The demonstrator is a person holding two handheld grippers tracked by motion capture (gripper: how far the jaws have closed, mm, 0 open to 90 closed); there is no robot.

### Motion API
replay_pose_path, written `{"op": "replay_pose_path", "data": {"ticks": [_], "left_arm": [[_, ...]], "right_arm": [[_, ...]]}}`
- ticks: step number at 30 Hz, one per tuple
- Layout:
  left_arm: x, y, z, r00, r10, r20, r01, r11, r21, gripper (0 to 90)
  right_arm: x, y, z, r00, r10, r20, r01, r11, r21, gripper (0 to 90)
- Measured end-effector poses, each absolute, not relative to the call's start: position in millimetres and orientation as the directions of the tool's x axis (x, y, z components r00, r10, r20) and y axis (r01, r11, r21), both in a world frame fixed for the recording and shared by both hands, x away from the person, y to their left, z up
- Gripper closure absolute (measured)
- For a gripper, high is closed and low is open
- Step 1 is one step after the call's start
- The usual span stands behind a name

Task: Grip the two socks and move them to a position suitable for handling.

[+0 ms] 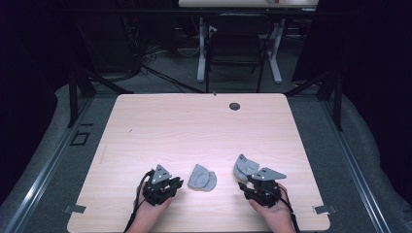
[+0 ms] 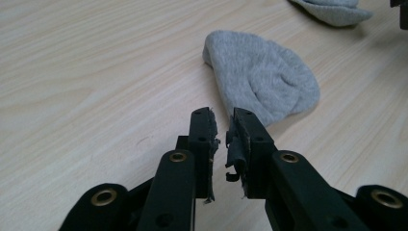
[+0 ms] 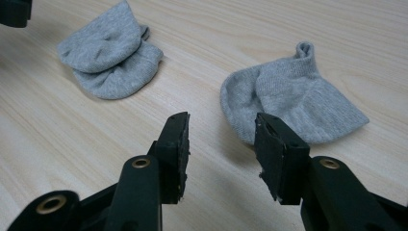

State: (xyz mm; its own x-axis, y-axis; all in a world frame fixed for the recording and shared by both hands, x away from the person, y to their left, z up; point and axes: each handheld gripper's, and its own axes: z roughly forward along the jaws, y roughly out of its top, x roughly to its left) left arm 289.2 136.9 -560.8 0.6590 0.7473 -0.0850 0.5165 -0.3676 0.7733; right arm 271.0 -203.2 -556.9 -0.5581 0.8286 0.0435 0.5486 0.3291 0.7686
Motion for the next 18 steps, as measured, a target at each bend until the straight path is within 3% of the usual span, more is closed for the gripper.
{"op": "replay_pose_path", "data": {"ticks": [7, 18], "left_arm": [[298, 120, -562, 0.67, 0.737, -0.09, 0.518, -0.377, 0.768, 89.0], [302, 108, -569, 0.682, 0.727, -0.083, 0.522, -0.404, 0.751, 89.7]], "right_arm": [[271, -204, -557, -0.557, 0.828, 0.056, 0.552, 0.319, 0.77, 55.8], [271, -204, -556, -0.557, 0.829, 0.052, 0.551, 0.322, 0.77, 55.8]]}}
